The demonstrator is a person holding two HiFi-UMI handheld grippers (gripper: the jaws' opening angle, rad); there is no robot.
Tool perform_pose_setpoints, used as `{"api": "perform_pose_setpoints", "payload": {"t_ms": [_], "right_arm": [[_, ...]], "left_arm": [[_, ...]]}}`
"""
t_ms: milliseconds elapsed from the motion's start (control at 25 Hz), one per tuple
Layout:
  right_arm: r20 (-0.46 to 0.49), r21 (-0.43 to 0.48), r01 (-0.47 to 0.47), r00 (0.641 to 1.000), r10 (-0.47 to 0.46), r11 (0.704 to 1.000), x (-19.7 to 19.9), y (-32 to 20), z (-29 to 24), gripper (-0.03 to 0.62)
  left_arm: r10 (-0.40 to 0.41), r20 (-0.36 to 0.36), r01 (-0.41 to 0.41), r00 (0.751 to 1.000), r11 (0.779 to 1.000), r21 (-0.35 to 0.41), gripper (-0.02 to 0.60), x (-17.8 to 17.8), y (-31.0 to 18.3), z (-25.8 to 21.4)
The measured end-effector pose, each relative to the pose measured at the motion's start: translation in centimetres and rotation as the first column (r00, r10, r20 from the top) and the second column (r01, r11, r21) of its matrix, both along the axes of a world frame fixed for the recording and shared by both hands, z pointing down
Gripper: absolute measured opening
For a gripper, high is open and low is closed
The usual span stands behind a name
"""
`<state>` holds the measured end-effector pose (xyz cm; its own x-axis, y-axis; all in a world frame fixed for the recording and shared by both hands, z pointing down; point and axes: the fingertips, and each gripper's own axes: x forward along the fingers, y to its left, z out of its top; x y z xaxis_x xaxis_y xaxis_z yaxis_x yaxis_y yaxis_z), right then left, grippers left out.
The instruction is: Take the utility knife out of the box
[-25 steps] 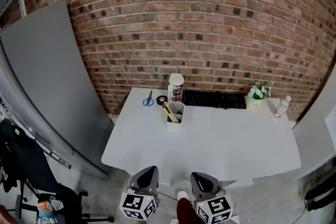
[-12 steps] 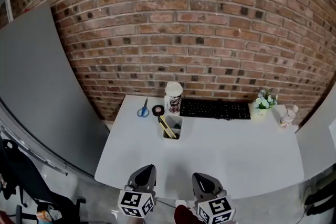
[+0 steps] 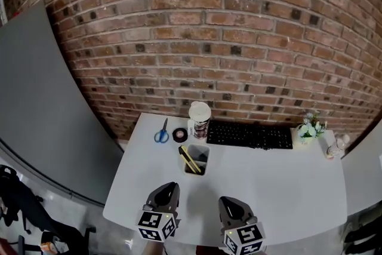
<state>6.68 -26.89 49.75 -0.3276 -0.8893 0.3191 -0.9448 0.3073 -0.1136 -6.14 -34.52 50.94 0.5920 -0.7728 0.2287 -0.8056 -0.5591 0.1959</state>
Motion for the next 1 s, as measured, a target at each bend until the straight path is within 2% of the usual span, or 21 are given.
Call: {"api": "perform_pose_setpoints", "payload": {"t_ms": [560, 1000], "right_arm": [[0.009, -0.041, 0.002, 1.000, -0.002, 0.999, 1.5, -6.4, 1.3, 0.008], [0.003, -0.073, -0.001, 1.000, 0.001, 0.997, 2.2, -8.9, 3.2, 0.008]], "left_arm": [[0.001, 0.001, 0.000, 1.000, 0.997, -0.080, 0.094, 2.2, -7.5, 2.9], [0.001, -0.029, -0.006, 1.000, 0.988, -0.157, 0.137, 3.2, -10.7, 5.4]]}}
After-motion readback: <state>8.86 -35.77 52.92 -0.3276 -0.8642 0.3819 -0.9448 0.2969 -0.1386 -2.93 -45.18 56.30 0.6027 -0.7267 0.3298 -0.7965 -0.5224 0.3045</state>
